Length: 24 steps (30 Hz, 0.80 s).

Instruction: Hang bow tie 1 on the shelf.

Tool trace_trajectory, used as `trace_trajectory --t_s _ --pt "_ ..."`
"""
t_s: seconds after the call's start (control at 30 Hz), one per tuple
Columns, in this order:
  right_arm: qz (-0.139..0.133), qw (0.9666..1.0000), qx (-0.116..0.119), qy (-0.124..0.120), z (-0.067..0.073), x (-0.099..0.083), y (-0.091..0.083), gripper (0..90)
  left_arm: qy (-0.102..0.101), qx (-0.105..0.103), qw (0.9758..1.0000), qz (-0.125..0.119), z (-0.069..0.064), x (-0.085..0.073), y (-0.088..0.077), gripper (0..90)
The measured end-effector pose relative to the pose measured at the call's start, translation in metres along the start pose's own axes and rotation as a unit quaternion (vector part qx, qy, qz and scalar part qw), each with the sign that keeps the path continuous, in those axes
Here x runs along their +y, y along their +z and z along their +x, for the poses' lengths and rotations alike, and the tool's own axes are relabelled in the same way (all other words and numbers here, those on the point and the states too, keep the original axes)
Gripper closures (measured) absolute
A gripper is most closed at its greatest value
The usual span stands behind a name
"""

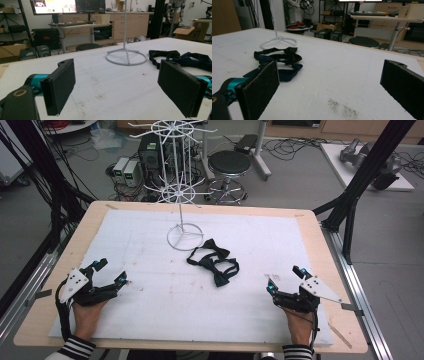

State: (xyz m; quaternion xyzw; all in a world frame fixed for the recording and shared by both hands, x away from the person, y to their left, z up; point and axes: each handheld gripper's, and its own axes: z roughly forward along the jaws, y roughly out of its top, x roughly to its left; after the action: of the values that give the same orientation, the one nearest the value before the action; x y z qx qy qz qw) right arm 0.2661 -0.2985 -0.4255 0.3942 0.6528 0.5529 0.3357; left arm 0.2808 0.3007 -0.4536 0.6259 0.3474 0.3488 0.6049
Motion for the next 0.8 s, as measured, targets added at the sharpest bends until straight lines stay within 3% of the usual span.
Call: trace_trajectory --t_s 0.4,0.53,0.8 --pt "0.046 0.9985 0.028 0.014 0.0 0.033 0.013 1.5 0.0 0.002 1.0 0.0 0.0 0.0 0.0 15.1" --pt "0.077 0.9958 0.047 0.017 0.003 0.047 0.023 1.5 0.0 0.002 1.0 0.0 0.0 0.0 0.0 15.1" --pt "0.109 0.9913 0.073 0.015 0.008 0.062 0.038 1.5 0.0 0.001 1.0 0.0 0.0 0.0 0.0 15.1"
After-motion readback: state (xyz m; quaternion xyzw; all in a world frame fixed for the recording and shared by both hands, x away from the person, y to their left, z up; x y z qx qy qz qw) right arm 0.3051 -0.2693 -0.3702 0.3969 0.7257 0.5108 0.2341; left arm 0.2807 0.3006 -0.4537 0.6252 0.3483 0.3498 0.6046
